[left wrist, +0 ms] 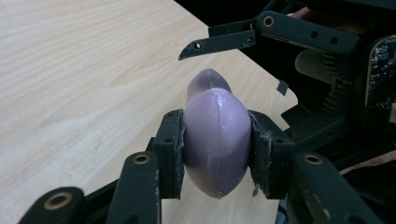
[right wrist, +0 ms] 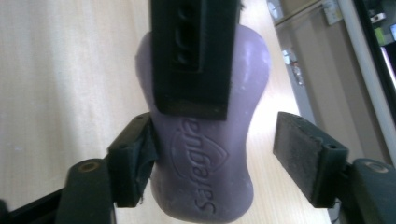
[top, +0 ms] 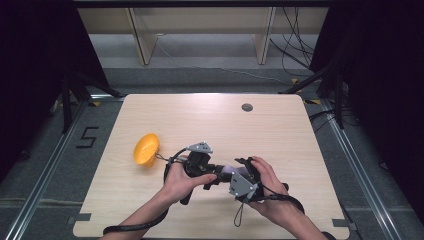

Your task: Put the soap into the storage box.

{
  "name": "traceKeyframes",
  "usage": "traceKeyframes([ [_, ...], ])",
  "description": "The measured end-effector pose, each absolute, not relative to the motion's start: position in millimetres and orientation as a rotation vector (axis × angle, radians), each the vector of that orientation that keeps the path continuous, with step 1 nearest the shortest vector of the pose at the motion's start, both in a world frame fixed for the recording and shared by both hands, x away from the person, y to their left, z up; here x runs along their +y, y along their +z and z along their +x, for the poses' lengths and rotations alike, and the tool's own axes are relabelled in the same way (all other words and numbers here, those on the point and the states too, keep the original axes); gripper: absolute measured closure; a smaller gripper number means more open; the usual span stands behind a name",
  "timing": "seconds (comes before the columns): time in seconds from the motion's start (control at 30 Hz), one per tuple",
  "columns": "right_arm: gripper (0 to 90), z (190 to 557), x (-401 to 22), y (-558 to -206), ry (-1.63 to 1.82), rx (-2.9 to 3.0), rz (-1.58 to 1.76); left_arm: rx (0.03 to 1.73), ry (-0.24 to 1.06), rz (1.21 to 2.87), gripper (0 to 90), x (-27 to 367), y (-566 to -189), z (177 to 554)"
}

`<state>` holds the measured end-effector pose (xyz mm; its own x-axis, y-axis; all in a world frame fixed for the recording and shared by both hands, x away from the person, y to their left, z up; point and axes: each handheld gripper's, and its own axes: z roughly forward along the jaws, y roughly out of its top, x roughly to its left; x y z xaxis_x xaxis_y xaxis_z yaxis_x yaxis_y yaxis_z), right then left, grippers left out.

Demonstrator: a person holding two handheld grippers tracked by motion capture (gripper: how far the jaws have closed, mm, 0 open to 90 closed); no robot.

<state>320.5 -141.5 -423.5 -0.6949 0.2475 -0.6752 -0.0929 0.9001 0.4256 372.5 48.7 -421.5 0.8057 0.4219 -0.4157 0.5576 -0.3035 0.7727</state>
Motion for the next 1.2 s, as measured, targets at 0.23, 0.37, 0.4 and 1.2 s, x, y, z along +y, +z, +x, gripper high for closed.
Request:
traceKeyframes([
  [0.23, 32.3, 320, -145, -420, 0.553, 2.254, 0.087, 0.693, -0.028, 1.967, 59.0, 51, -419, 368],
  [0.37, 32.4, 320, -147, -416, 0.568, 2.247, 0.056, 0.696, 0.004, 1.964, 59.0, 54, -420, 368],
  [0.4, 32.3, 317, -148, -417, 0.572, 2.256, 0.116, 0.714, 0.013, 1.956, 59.0, 55, -420, 367],
  [1.2, 33.6, 316, -175, -422, 0.634, 2.265, 0.235, 0.736, 0.166, 1.963, 59.1, 80, -414, 361],
])
